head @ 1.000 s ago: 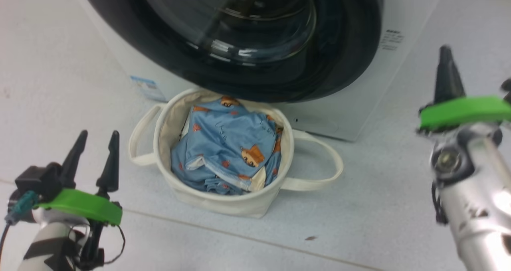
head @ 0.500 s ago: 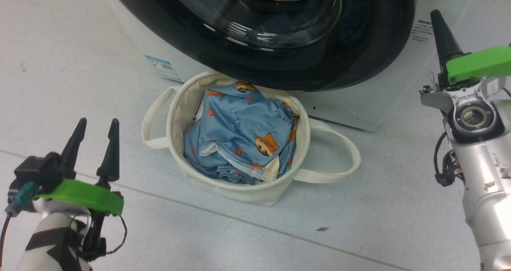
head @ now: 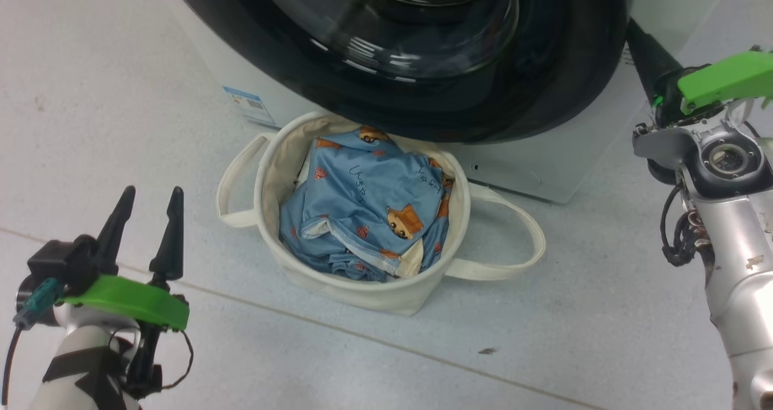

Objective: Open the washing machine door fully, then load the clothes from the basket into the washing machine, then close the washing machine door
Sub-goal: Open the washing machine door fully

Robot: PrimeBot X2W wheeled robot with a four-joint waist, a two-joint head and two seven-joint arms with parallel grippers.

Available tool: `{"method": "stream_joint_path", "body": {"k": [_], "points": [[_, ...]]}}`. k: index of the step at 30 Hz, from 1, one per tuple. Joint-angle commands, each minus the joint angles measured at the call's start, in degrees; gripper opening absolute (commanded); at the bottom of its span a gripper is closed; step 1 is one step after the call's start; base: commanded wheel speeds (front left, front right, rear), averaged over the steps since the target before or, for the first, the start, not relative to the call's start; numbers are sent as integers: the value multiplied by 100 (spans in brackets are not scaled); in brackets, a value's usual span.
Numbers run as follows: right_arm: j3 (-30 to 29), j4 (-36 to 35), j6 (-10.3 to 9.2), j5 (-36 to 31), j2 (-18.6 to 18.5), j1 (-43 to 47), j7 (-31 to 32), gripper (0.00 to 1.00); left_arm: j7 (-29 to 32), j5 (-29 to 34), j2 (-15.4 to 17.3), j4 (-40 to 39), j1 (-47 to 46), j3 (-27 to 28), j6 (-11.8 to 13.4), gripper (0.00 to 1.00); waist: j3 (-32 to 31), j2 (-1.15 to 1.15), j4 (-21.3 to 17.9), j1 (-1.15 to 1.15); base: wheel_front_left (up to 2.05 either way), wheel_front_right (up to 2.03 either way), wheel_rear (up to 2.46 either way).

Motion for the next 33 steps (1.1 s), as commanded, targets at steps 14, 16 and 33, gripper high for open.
{"method": "stream_joint_path", "body": {"k": [14,16,33], "points": [[298,-302,6,443,-8,339,990,0,-70,151,219,41,-11,371,-61,100,-508,0,-243,0,0,0,0],[213,-380,6,313,-45,310,719,0,-70,151,214,32,-22,382,-66,100,-480,0,-241,0,0,0,0],[546,-102,6,168,10,-205,1022,0,-70,246,-37,-29,-26,560,-69,100,-339,0,-141,0,0,0,0]]}}
